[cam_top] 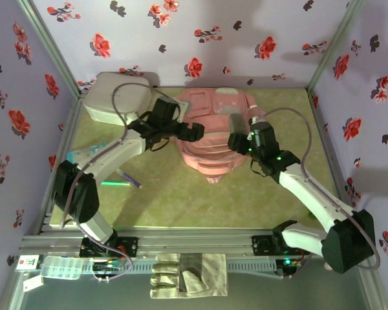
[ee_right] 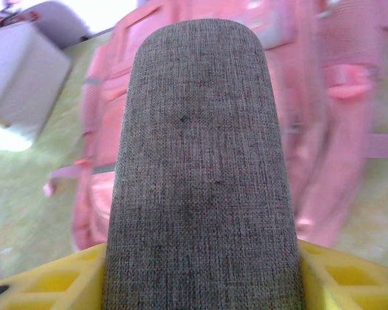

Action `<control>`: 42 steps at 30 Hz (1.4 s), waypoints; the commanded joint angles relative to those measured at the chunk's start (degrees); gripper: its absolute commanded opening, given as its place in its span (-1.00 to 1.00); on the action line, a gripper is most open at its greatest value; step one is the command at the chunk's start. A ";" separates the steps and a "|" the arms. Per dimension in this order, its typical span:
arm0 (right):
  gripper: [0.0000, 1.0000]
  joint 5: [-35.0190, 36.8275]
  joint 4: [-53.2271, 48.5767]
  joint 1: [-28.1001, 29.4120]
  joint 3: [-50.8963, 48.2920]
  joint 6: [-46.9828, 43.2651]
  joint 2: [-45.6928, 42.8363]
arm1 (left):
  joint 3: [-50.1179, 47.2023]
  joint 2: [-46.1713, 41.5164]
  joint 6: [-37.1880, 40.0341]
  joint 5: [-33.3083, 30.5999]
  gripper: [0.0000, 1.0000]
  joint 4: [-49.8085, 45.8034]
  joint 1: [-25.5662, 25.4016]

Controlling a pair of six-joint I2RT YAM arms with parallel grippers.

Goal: Pack the student bag

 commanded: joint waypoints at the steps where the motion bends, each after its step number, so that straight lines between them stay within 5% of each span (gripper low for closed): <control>1: 0.22 5.74 -4.80 -2.73 -2.15 1.86 -3.62 | 3.07 4.06 17.14 -5.13 0.99 -1.85 -2.66; 4: 0.22 5.76 -4.71 -4.98 -4.25 3.19 -6.38 | 4.56 7.35 24.21 -5.81 0.94 -1.09 -4.77; 10: 0.21 5.20 -4.82 -6.73 -5.96 4.77 -8.54 | 9.10 15.38 36.18 -5.98 0.50 -3.38 -6.40; 18: 0.21 3.11 -3.24 -6.97 -5.71 6.63 -8.37 | 13.41 22.85 44.50 -5.71 0.22 -5.32 -6.85; 22: 0.21 2.36 -2.90 -7.01 -5.77 7.41 -8.27 | 14.76 25.06 46.32 -6.32 0.15 -5.25 -6.85; 27: 0.21 2.03 -2.70 -6.99 -6.04 8.00 -8.28 | 15.56 25.59 46.12 -9.76 -0.18 -2.80 -6.86; 34: 0.23 2.58 -3.38 -7.02 -6.41 7.64 -8.60 | 10.65 19.30 45.58 -9.16 -0.68 3.02 -6.85; 42: 0.25 -0.99 -5.67 -7.00 -5.91 4.40 -9.29 | 8.98 11.79 40.19 -9.18 -0.97 5.94 -6.67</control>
